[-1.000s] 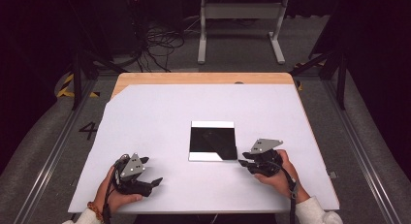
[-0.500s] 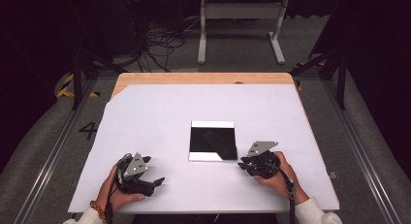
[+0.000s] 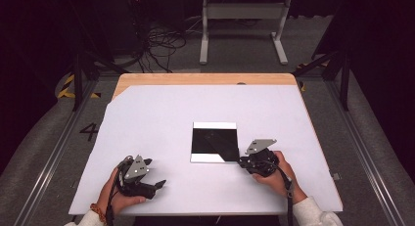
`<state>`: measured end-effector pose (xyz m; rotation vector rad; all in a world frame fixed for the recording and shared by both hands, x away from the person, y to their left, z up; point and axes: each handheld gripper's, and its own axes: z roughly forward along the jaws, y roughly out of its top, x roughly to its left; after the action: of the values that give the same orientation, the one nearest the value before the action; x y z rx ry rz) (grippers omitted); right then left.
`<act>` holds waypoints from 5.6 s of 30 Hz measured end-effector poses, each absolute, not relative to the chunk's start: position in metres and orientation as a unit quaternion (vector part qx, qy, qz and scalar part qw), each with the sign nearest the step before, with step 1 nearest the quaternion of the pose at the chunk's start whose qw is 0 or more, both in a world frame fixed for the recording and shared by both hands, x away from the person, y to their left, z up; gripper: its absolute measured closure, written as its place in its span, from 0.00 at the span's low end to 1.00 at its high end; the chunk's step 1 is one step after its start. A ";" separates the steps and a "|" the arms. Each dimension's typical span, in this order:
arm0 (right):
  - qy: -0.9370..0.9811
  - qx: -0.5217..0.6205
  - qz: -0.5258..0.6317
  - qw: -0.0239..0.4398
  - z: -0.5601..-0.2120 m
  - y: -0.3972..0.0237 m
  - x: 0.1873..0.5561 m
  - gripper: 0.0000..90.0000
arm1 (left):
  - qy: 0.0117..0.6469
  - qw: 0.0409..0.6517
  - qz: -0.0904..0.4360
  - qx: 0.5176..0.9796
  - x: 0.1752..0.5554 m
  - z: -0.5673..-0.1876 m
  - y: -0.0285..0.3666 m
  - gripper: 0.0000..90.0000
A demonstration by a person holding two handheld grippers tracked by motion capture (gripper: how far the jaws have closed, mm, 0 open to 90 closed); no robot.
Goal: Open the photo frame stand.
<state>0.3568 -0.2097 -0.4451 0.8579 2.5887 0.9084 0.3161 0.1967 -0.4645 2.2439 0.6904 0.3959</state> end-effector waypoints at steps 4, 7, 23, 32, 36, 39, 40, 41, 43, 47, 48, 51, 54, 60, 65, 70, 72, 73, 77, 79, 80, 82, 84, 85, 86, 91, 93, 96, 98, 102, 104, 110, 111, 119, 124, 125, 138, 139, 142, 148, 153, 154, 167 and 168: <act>0.894 0.302 0.301 0.135 -0.443 -0.210 0.357 0.88 | 0.269 0.372 0.154 0.875 0.316 -0.464 0.197 0.16; 0.897 0.303 0.296 0.126 -0.442 -0.211 0.358 0.89 | 0.269 0.372 0.153 0.875 0.316 -0.465 0.197 0.16; 0.895 0.299 0.307 0.122 -0.443 -0.209 0.359 0.88 | 0.267 0.373 0.149 0.876 0.317 -0.465 0.195 0.16; 0.885 0.310 0.332 0.106 -0.443 -0.213 0.360 0.83 | 0.266 0.372 0.151 0.876 0.316 -0.465 0.195 0.16; 0.878 0.314 0.346 0.101 -0.442 -0.215 0.361 0.76 | 0.267 0.372 0.151 0.876 0.316 -0.465 0.195 0.16; 0.873 0.317 0.356 0.102 -0.441 -0.216 0.361 0.74 | 0.269 0.373 0.150 0.875 0.317 -0.465 0.195 0.16; 0.868 0.316 0.370 0.096 -0.440 -0.217 0.361 0.74 | 0.270 0.372 0.149 0.876 0.317 -0.466 0.195 0.16; 0.863 0.316 0.384 0.090 -0.438 -0.217 0.362 0.73 | 0.269 0.372 0.149 0.876 0.317 -0.466 0.195 0.16; 0.859 0.321 0.389 0.090 -0.437 -0.217 0.362 0.72 | 0.269 0.371 0.149 0.876 0.317 -0.466 0.195 0.16; 0.867 0.325 0.364 0.107 -0.439 -0.217 0.362 0.72 | 0.269 0.371 0.150 0.876 0.317 -0.465 0.195 0.16; 0.868 0.324 0.361 0.105 -0.439 -0.217 0.362 0.72 | 0.269 0.372 0.150 0.876 0.317 -0.466 0.195 0.16; 0.878 0.320 0.341 0.105 -0.442 -0.217 0.362 0.72 | 0.268 0.372 0.149 0.876 0.317 -0.465 0.195 0.16; 0.881 0.322 0.331 0.106 -0.443 -0.216 0.362 0.71 | 0.267 0.373 0.148 0.876 0.316 -0.466 0.194 0.16; 0.885 0.320 0.323 0.101 -0.444 -0.215 0.363 0.70 | 0.267 0.372 0.146 0.877 0.317 -0.466 0.194 0.16; 0.886 0.314 0.327 0.099 -0.445 -0.210 0.362 0.73 | 0.265 0.371 0.146 0.878 0.317 -0.466 0.193 0.16; 0.885 0.313 0.330 0.104 -0.445 -0.208 0.362 0.75 | 0.266 0.371 0.146 0.878 0.317 -0.466 0.193 0.16; 0.883 0.314 0.335 0.101 -0.446 -0.209 0.363 0.74 | 0.266 0.371 0.146 0.878 0.317 -0.466 0.193 0.16; 0.882 0.315 0.338 0.099 -0.446 -0.209 0.363 0.74 | 0.266 0.371 0.146 0.878 0.317 -0.466 0.193 0.16; 0.875 0.321 0.349 0.095 -0.445 -0.211 0.363 0.71 | 0.265 0.371 0.146 0.878 0.317 -0.467 0.192 0.16; 0.871 0.325 0.357 0.090 -0.445 -0.212 0.364 0.68 | 0.265 0.371 0.146 0.878 0.317 -0.467 0.193 0.16; 0.871 0.325 0.357 0.090 -0.445 -0.212 0.364 0.68 | 0.265 0.371 0.146 0.878 0.317 -0.467 0.193 0.16; 0.866 0.327 0.369 0.085 -0.444 -0.213 0.364 0.67 | 0.265 0.370 0.147 0.878 0.317 -0.467 0.193 0.16; 0.861 0.330 0.377 0.084 -0.443 -0.214 0.365 0.67 | 0.265 0.370 0.147 0.878 0.317 -0.466 0.193 0.16; 0.859 0.331 0.382 0.083 -0.442 -0.214 0.365 0.67 | 0.265 0.370 0.147 0.878 0.317 -0.466 0.193 0.16; 0.857 0.332 0.386 0.084 -0.442 -0.214 0.364 0.67 | 0.266 0.370 0.147 0.878 0.317 -0.466 0.193 0.16; 0.848 0.333 0.402 0.088 -0.439 -0.215 0.365 0.65 | 0.265 0.369 0.147 0.879 0.317 -0.466 0.193 0.16; 0.846 0.333 0.407 0.088 -0.438 -0.215 0.365 0.64 | 0.265 0.370 0.147 0.878 0.317 -0.466 0.193 0.16; 0.843 0.334 0.413 0.087 -0.438 -0.215 0.365 0.61 | 0.265 0.369 0.147 0.878 0.317 -0.466 0.193 0.16; 0.840 0.333 0.419 0.088 -0.436 -0.214 0.365 0.60 | 0.264 0.369 0.147 0.879 0.317 -0.466 0.192 0.16; 0.832 0.335 0.434 0.084 -0.434 -0.214 0.366 0.58 | 0.264 0.369 0.147 0.879 0.317 -0.466 0.193 0.16; 0.831 0.336 0.435 0.084 -0.434 -0.214 0.366 0.58 | 0.264 0.368 0.147 0.879 0.317 -0.466 0.193 0.16; 0.821 0.342 0.450 0.079 -0.430 -0.214 0.368 0.60 | 0.262 0.368 0.144 0.880 0.317 -0.467 0.191 0.16; 0.821 0.342 0.451 0.079 -0.430 -0.215 0.368 0.61 | 0.261 0.368 0.144 0.881 0.317 -0.467 0.191 0.16; 0.812 0.348 0.463 0.073 -0.426 -0.214 0.371 0.61 | 0.261 0.368 0.144 0.881 0.317 -0.467 0.191 0.16; 0.807 0.352 0.469 0.069 -0.424 -0.213 0.372 0.61 | 0.260 0.367 0.144 0.881 0.317 -0.467 0.191 0.16; 0.806 0.352 0.470 0.071 -0.424 -0.212 0.372 0.60 | 0.260 0.367 0.143 0.882 0.317 -0.467 0.191 0.16; 0.801 0.360 0.474 0.065 -0.421 -0.210 0.373 0.52 | 0.259 0.367 0.143 0.882 0.316 -0.467 0.191 0.16; 0.800 0.362 0.474 0.065 -0.421 -0.210 0.373 0.50 | 0.259 0.368 0.142 0.882 0.316 -0.467 0.191 0.16; 0.797 0.369 0.475 0.059 -0.421 -0.210 0.375 0.49 | 0.259 0.367 0.143 0.882 0.316 -0.467 0.191 0.16; 0.791 0.380 0.478 0.046 -0.423 -0.210 0.379 0.49 | 0.261 0.360 0.147 0.884 0.317 -0.468 0.189 0.16; 0.778 0.395 0.488 0.028 -0.423 -0.211 0.383 0.49 | 0.261 0.359 0.145 0.884 0.317 -0.468 0.189 0.16; 0.778 0.398 0.485 0.028 -0.424 -0.211 0.384 0.49 | 0.260 0.359 0.145 0.884 0.317 -0.468 0.189 0.16; 0.755 0.426 0.498 -0.004 -0.426 -0.213 0.393 0.46 | 0.259 0.358 0.146 0.885 0.318 -0.469 0.187 0.16; 0.755 0.428 0.497 -0.009 -0.427 -0.214 0.394 0.46 | 0.259 0.358 0.146 0.885 0.318 -0.469 0.188 0.16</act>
<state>0.3937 -0.2143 -0.4266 1.3526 2.3854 1.5712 0.3178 0.1876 -0.4690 2.2845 0.6688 0.3767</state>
